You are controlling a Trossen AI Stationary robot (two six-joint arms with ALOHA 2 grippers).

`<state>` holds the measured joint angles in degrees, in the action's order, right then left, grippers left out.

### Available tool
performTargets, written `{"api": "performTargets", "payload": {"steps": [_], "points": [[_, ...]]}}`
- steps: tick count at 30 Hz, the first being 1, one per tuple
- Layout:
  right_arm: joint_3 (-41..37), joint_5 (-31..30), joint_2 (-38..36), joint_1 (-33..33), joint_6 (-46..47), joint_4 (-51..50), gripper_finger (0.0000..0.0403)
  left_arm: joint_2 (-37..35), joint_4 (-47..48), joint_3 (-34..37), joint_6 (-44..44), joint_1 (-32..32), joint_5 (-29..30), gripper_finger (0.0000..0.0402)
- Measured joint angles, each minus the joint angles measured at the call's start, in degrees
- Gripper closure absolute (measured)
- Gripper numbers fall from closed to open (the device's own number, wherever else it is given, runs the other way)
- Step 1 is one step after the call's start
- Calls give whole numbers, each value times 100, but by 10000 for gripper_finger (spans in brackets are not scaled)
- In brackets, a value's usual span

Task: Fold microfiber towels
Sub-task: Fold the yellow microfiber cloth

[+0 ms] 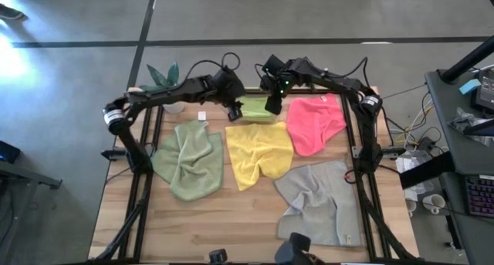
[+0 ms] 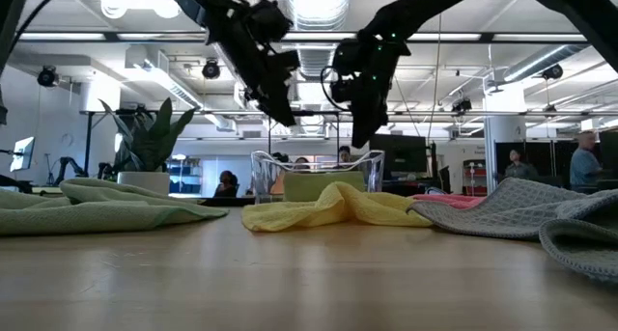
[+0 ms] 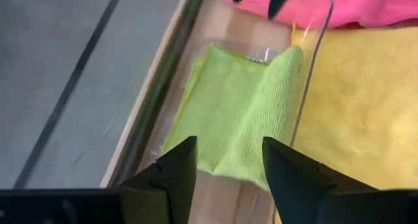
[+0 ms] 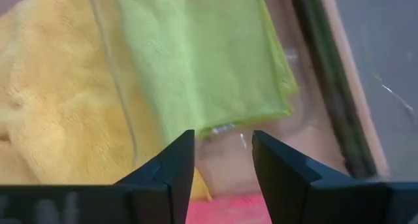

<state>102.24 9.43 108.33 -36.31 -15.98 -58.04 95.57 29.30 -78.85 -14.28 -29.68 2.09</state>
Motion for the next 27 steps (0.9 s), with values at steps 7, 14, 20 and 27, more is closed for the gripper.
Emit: {"api": "performTargets", "payload": {"steps": [7, 14, 20, 27], "points": [[133, 2, -13, -182, 18, -884, 275, -664, 1029, 34, 395, -25, -10, 244], [24, 0, -398, -174, 32, -1068, 288, -1275, 1250, 612, 1135, 168, -31, 244], [-135, 12, -948, -128, 176, -1054, 294, -1727, 1182, 1463, 1826, 494, -37, 244], [-720, 276, -1547, 228, 448, -1025, 291, -1847, 969, 2087, 2004, 1090, -50, 244]]}}
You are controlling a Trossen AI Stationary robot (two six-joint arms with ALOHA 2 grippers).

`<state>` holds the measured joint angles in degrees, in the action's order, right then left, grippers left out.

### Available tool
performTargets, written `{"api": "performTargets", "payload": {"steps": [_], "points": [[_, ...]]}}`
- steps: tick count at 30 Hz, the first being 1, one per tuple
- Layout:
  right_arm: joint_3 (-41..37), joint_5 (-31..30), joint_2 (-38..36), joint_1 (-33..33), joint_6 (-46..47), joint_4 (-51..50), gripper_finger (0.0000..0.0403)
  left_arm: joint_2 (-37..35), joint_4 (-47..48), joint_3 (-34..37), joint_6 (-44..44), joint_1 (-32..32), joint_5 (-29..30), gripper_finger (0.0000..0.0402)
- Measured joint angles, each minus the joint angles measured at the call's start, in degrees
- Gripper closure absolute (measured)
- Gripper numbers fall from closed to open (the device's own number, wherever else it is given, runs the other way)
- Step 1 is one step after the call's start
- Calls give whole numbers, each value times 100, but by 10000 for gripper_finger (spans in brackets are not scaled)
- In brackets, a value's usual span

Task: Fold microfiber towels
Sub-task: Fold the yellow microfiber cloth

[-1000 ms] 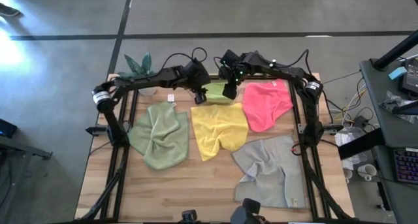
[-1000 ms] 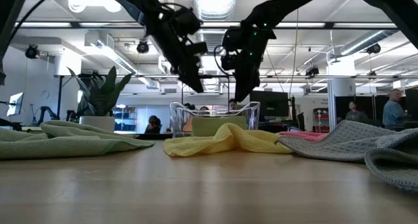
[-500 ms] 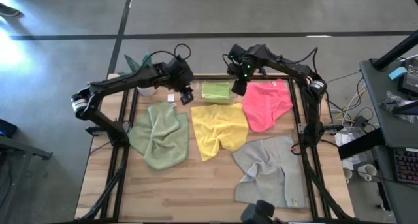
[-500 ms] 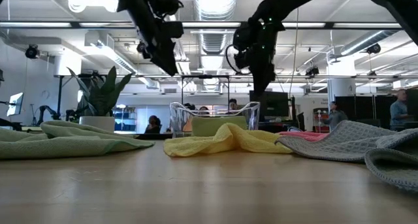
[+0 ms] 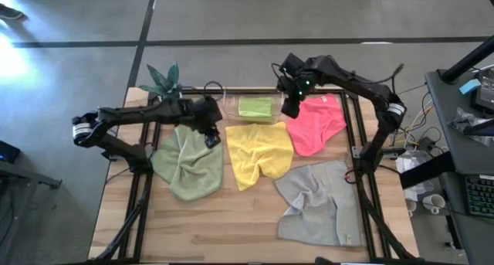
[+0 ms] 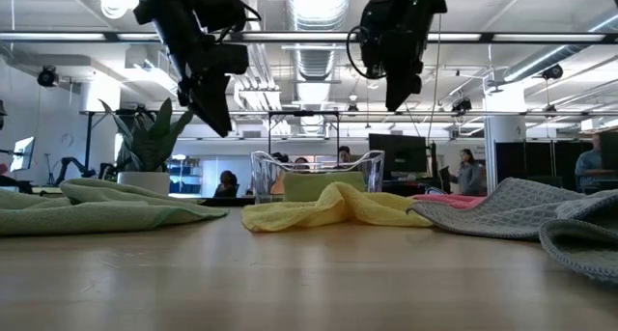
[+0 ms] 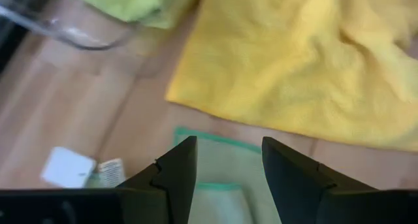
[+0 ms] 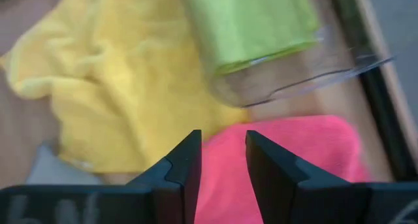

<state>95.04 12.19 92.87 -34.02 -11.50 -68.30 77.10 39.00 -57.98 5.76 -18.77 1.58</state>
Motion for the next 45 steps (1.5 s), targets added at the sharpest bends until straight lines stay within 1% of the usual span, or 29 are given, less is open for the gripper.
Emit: {"api": "performTargets", "payload": {"steps": [5, 10, 12, 15, 18, 20, 23, 28, 30, 33, 37, 41, 45], "points": [[-619, -7, -426, 408, 444, 237, 297, 151, -662, 194, -7, 369, 0, 244], [-1233, -16, -801, 839, 1171, 859, 303, 241, -1455, 404, -2, 617, -28, 244], [-1443, -17, -917, 1023, 1521, 1105, 304, 272, -1559, 434, 9, 756, -102, 244], [-1704, -23, -1047, 1323, 1921, 1394, 305, 280, -1718, 458, 134, 1023, -119, 244], [-1885, -20, -1105, 1611, 2264, 1550, 305, 280, -2106, 511, 227, 1343, -116, 244], [-2005, -27, -1109, 1806, 2559, 1705, 305, 280, -2493, 559, 450, 1571, -68, 244], [-2118, -143, -1103, 2152, 2956, 1807, 305, 280, -3112, 768, 750, 1926, 229, 244], [-2141, -816, -1067, 2836, 3386, 1829, 305, 319, -3870, 1215, 1149, 2420, 929, 244], [-2139, -1059, -1067, 3067, 3547, 1845, 305, 378, -4072, 1403, 1309, 2562, 1120, 244], [-2137, -1250, -1068, 3333, 3897, 1984, 305, 596, -4532, 1537, 1475, 2736, 1158, 244], [-2137, -1393, -1067, 3545, 4117, 2040, 305, 1022, -4912, 1591, 1499, 2920, 1169, 244], [-2137, -1524, -1056, 3591, 4145, 2062, 305, 1472, -5169, 1473, 1495, 2972, 1178, 244], [-2137, -1535, -1054, 3589, 4143, 2062, 305, 1882, -5202, 1436, 1495, 2971, 1185, 244]]}}
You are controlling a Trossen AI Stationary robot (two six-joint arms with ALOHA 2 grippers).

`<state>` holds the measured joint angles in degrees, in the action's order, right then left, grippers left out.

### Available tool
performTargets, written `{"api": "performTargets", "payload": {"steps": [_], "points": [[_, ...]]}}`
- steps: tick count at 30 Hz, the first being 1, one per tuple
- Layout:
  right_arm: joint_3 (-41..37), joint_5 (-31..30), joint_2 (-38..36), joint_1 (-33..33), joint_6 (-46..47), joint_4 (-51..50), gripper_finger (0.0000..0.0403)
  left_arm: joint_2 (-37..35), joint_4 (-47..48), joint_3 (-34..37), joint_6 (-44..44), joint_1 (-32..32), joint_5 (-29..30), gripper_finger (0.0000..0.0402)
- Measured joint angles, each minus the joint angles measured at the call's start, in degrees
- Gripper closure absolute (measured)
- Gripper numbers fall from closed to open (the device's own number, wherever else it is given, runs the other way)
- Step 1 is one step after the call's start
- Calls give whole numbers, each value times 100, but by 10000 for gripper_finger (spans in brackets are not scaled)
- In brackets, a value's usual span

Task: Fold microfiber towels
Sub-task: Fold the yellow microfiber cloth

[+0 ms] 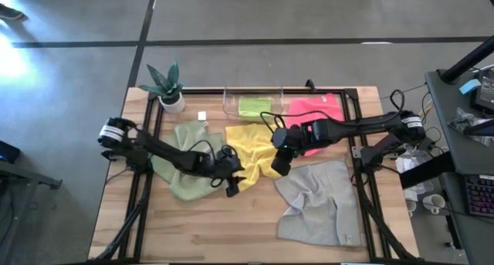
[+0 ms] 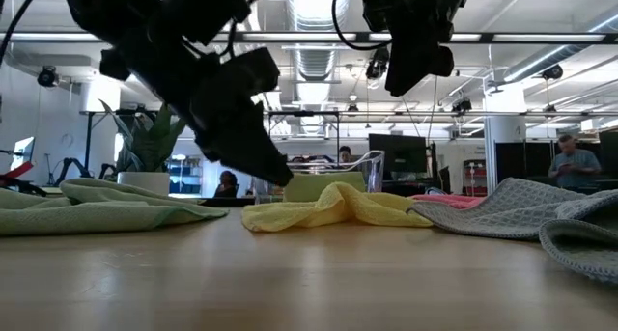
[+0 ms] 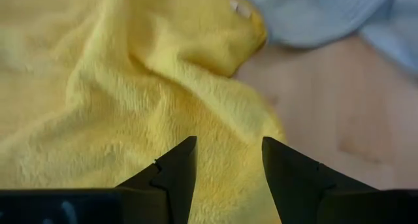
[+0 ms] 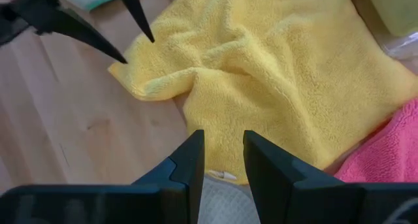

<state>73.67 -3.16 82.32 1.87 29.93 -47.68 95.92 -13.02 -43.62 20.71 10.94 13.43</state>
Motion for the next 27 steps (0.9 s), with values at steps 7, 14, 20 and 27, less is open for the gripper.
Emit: {"api": "performTargets", "payload": {"steps": [7, 14, 20, 27], "points": [[-18, -2, 0, 0, -52, 20, 305, 593, -12, -74, 0, 0, -3, 244], [-146, 30, 2, 99, 217, 25, 305, 762, 385, -131, -26, 0, 45, 244], [-452, 58, 9, 431, 509, 42, 305, 253, 2206, -105, -406, 18, -146, 244], [-1119, 58, 20, 864, 1292, 796, 305, -544, 3171, -33, -965, 44, -249, 244]]}}
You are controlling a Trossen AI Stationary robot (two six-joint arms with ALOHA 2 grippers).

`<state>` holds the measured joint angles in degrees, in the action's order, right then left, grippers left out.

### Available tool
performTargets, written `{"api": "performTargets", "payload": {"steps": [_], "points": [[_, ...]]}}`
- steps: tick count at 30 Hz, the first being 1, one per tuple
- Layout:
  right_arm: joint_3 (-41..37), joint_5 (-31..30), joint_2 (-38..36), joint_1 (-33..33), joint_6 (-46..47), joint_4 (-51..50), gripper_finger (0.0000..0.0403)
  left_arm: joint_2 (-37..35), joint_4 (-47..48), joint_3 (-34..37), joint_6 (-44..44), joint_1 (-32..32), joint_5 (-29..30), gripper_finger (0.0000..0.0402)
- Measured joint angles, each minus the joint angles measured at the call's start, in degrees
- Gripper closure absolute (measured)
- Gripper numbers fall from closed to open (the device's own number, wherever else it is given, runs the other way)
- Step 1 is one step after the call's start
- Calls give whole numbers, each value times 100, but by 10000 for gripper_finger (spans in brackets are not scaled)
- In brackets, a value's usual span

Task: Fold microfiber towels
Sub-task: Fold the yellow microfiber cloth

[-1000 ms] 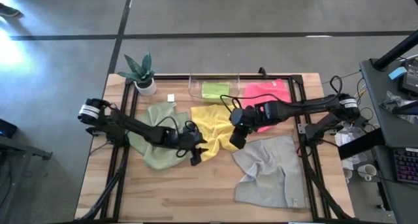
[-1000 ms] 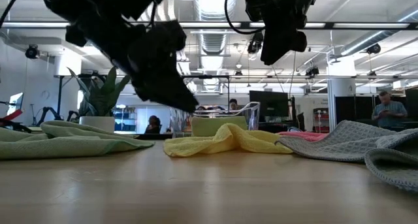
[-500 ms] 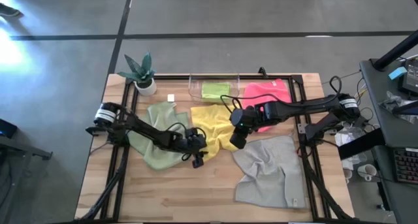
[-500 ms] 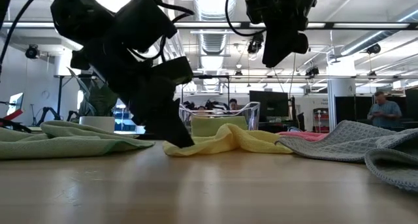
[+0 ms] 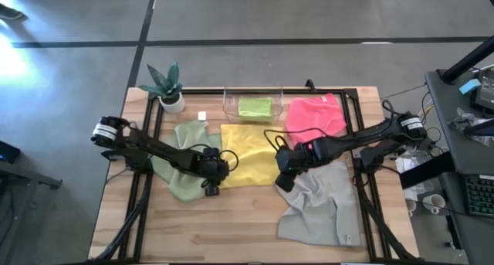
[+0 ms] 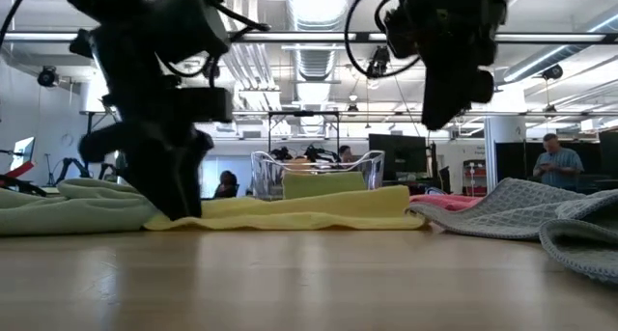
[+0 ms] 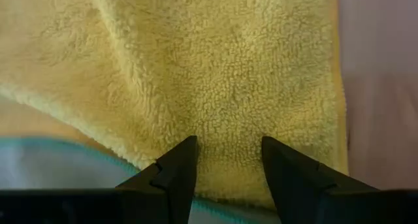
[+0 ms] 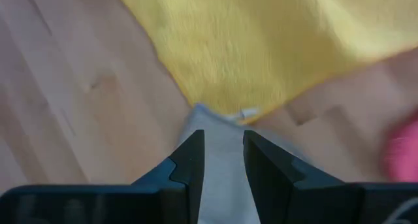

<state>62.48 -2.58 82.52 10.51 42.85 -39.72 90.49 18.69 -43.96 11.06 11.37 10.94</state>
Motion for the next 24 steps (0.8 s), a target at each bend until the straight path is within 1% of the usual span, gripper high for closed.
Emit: {"api": "performTargets", "payload": {"steps": [4, 10, 12, 15, 19, 21, 24], "points": [[-500, -19, 4, 266, 582, 446, 305, -473, -133, -29, 79, 13, 7, 244], [-1063, -47, 4, 365, 1072, 890, 309, -775, -217, -32, 253, 103, -23, 244], [-1259, -45, 11, 362, 1178, 1160, 319, -777, -207, -32, 255, 148, -22, 244], [-1478, -43, 13, 362, 1309, 1558, 343, -727, -239, -32, 257, 228, -28, 244], [-1649, -41, 13, 362, 1383, 1669, 383, -649, -319, -31, 257, 351, -33, 244], [-1716, -40, 13, 362, 1429, 1669, 391, -632, -287, -21, 259, 408, -38, 244], [-1816, -40, 13, 362, 1467, 1665, 394, -484, -478, -31, 255, 424, -37, 244]]}}
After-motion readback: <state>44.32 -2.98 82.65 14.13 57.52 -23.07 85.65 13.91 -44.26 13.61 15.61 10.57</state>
